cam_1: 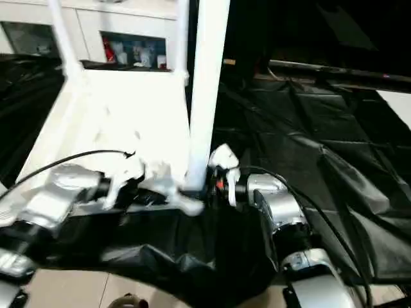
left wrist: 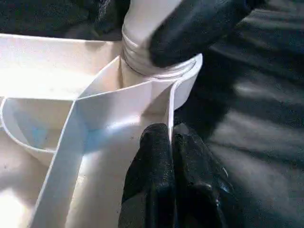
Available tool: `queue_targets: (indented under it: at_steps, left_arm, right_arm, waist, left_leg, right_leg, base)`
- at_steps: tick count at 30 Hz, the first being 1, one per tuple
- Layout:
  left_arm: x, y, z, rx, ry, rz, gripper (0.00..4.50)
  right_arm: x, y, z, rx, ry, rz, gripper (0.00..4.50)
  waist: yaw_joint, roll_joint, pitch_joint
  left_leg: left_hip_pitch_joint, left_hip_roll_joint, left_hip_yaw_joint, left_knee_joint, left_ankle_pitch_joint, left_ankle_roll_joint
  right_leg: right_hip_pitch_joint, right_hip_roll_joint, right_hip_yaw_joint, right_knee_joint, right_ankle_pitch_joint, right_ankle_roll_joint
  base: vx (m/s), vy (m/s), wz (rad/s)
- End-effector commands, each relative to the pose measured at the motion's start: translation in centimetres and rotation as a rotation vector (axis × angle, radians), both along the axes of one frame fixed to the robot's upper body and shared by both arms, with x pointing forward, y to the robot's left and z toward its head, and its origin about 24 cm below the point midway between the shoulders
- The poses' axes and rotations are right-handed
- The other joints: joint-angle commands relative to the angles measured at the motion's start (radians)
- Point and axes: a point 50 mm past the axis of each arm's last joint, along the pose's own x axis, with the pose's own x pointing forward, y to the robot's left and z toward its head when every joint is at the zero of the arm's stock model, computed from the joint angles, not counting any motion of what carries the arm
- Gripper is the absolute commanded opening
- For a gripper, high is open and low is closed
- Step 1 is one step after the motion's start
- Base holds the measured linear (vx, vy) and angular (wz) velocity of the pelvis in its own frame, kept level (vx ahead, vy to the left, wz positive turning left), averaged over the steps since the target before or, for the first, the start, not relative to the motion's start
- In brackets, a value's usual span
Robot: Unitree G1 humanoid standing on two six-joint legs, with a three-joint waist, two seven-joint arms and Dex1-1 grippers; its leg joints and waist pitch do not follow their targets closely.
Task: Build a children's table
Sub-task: Rotate leg to tighten
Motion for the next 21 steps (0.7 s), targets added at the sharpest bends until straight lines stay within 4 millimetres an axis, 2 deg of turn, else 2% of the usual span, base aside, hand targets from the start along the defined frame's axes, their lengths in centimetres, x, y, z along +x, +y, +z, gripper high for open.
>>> queue_targets:
  at_steps: [1,2,3,4,5,7,10,12,13,16,21]
  left_arm:
    - [1.3,-1.9,1.3,-0.073,-0.063,0.072,0.00]
    - [2.0,-2.7,1.6,-0.080,-0.093,0.136,0.00]
    - [2.2,-2.9,1.7,-0.078,-0.095,0.149,0.00]
    - [2.4,-3.3,1.7,-0.072,-0.105,0.171,0.00]
    - [2.4,-3.3,1.7,-0.072,-0.105,0.171,0.00]
    - [3.1,-4.5,1.9,-0.068,-0.144,0.246,0.00]
    - [3.3,-5.3,2.1,-0.088,-0.155,0.255,0.00]
    - [3.3,-5.4,2.1,-0.088,-0.163,0.248,0.00]
    - [3.1,-5.5,2.1,-0.088,-0.168,0.222,0.00]
    - [2.6,-5.3,2.1,-0.094,-0.165,0.169,0.00]
    - [2.1,-4.6,1.9,-0.090,-0.152,0.101,0.00]
  right_arm:
    - [0.3,2.2,-0.4,0.024,0.036,-0.053,2.56]
    - [0.8,2.9,-0.7,0.040,0.066,-0.169,2.56]
    - [0.8,3.0,-0.8,0.044,0.075,-0.188,2.56]
    - [0.9,3.4,-0.9,0.043,0.086,-0.217,2.56]
    - [0.9,3.4,-0.9,0.043,0.086,-0.217,2.56]
    - [1.4,4.7,-1.2,-0.006,0.095,-0.340,2.56]
    - [1.9,5.5,-1.1,-0.035,0.068,-0.422,2.56]
    - [1.9,5.8,-0.9,-0.029,0.053,-0.410,2.56]
    - [1.8,6.0,-0.6,0.004,0.048,-0.364,3.12]
    - [1.8,5.8,-0.1,0.075,0.064,-0.299,3.28]
    - [1.6,5.0,0.1,0.031,0.009,-0.203,3.71]
  waist:
    - [-0.006,0.005,-0.059]
    - [-0.014,0.005,-0.059]
    - [-0.015,0.005,-0.061]
    - [-0.015,0.007,-0.062]
    - [-0.016,0.006,-0.062]
    - [-0.017,0.009,-0.065]
    - [-0.018,0.009,-0.067]
    - [-0.015,0.008,-0.070]
    - [-0.015,0.006,-0.070]
    - [-0.014,0.008,-0.069]
    - [-0.016,0.010,-0.066]
  left_leg:
    - [0.027,0.068,-0.044,-0.078,-0.335,-0.041]
    - [0.031,0.065,-0.045,-0.075,-0.340,-0.046]
    - [0.030,0.065,-0.046,-0.075,-0.334,-0.046]
    - [0.024,0.067,-0.047,-0.077,-0.317,-0.043]
    - [0.023,0.067,-0.045,-0.078,-0.311,-0.039]
    - [0.028,0.067,-0.041,-0.077,-0.296,-0.041]
    - [0.024,0.064,-0.036,-0.075,-0.270,-0.038]
    - [0.019,0.062,-0.035,-0.073,-0.238,-0.019]
    - [0.018,0.062,-0.033,-0.073,-0.226,-0.007]
    - [0.017,0.064,-0.033,-0.074,-0.221,0.010]
    - [0.021,0.068,-0.035,-0.076,-0.253,0.001]
  right_leg:
    - [0.027,-0.112,0.060,-0.101,-0.465,-0.146]
    - [0.022,-0.110,0.059,-0.103,-0.493,-0.142]
    - [0.024,-0.111,0.058,-0.102,-0.488,-0.142]
    - [0.029,-0.111,0.058,-0.100,-0.464,-0.141]
    - [0.028,-0.108,0.059,-0.100,-0.448,-0.140]
    - [0.024,-0.104,0.060,-0.092,-0.368,-0.161]
    - [0.027,-0.103,0.062,-0.086,-0.305,-0.177]
    - [0.036,-0.105,0.061,-0.084,-0.264,-0.178]
    - [0.038,-0.104,0.062,-0.083,-0.246,-0.180]
    - [0.041,-0.103,0.061,-0.082,-0.237,-0.184]
    - [0.038,-0.104,0.060,-0.085,-0.276,-0.188]
  base:
    - [0.000,0.000,0.00]
    - [0.000,0.000,0.00]
    - [0.000,0.000,0.00]
    - [0.000,0.000,0.00]
    - [0.000,0.000,0.00]
    - [0.000,0.000,0.00]
    - [0.000,0.000,0.00]
    - [0.000,0.000,0.00]
    - [0.000,0.000,0.00]
    - [0.000,0.000,0.00]
    - [0.000,0.000,0.00]
